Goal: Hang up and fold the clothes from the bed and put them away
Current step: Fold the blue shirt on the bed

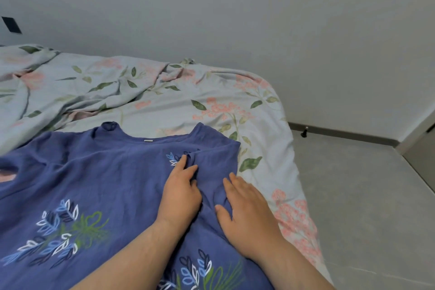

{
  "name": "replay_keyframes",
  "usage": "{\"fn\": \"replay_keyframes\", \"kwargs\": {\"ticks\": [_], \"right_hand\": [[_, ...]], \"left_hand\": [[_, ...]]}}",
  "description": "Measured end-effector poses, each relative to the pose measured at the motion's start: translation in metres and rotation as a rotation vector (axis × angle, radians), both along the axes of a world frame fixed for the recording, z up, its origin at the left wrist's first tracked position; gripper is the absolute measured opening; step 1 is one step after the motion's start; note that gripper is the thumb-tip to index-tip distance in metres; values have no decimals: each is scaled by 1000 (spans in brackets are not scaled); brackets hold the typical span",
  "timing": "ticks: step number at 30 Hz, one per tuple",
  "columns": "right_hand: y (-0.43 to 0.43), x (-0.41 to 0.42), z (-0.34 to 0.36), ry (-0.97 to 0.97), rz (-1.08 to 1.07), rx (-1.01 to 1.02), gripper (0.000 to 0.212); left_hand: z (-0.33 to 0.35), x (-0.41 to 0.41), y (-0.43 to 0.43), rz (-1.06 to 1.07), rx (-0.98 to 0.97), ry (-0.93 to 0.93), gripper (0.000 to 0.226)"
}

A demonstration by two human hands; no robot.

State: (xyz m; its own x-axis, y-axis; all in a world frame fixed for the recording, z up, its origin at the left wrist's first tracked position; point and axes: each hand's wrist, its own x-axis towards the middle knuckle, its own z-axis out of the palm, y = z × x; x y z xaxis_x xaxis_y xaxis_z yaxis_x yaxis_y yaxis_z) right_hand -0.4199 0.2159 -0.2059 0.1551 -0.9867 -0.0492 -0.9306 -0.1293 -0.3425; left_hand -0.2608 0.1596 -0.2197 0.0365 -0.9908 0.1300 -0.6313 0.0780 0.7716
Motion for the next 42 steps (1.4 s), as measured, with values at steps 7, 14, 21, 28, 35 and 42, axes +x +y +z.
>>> {"fn": "replay_keyframes", "kwargs": {"ticks": [7,14,21,28,35,42], "right_hand": [[2,38,30,126,3,-113,54],[-6,185,32,-49,361,-107,57],[-34,281,10,-36,346,-62,62],[-30,293,-19,12,224,-145,76],[-29,292,-16,-2,209,-174,72],[-30,292,-16,-23,201,-190,68]], "left_hand": [[44,67,42,164,-64,250,34],[54,254,97,327,97,-498,28],[17,278,96,359,56,-304,36],[25,285,67,605,-64,-96,45],[47,308,26,240,154,-394,36],[51,334,33,551,392,764,13]]}}
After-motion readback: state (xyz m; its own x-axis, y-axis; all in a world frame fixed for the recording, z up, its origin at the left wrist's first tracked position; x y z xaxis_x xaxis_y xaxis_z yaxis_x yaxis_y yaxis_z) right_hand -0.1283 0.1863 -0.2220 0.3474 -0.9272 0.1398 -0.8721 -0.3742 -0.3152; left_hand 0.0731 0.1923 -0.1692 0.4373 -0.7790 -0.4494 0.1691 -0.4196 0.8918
